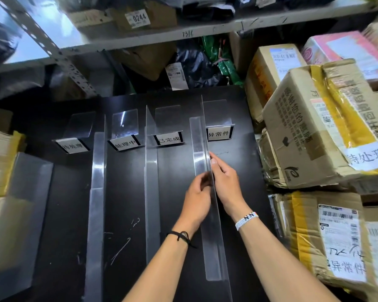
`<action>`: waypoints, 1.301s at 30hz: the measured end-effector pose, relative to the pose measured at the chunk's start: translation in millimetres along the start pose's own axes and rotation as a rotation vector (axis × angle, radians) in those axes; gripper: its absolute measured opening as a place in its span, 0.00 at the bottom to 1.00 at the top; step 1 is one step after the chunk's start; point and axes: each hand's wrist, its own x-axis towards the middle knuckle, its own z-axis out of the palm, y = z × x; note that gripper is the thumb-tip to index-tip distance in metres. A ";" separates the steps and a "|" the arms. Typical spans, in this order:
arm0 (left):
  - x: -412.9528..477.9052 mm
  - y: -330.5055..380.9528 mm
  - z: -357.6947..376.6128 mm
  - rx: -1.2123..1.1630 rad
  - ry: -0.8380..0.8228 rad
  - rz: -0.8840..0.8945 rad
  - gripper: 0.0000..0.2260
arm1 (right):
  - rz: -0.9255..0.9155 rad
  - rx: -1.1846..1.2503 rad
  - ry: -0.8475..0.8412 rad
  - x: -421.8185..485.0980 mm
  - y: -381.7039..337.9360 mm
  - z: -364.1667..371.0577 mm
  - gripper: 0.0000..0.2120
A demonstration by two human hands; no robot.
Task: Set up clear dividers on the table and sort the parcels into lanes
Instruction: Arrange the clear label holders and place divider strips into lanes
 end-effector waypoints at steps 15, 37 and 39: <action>-19.6 -10.5 0.0 -0.021 -0.042 -0.077 0.15 | 0.009 0.063 -0.011 -8.6 0.6 -2.7 0.17; -13.0 14.4 -0.2 0.031 -0.055 -0.037 0.21 | 0.146 0.218 0.102 -20.1 13.9 8.4 0.14; -12.8 14.1 -1.2 0.016 -0.064 -0.043 0.21 | 0.151 0.230 0.103 -19.7 13.9 8.5 0.14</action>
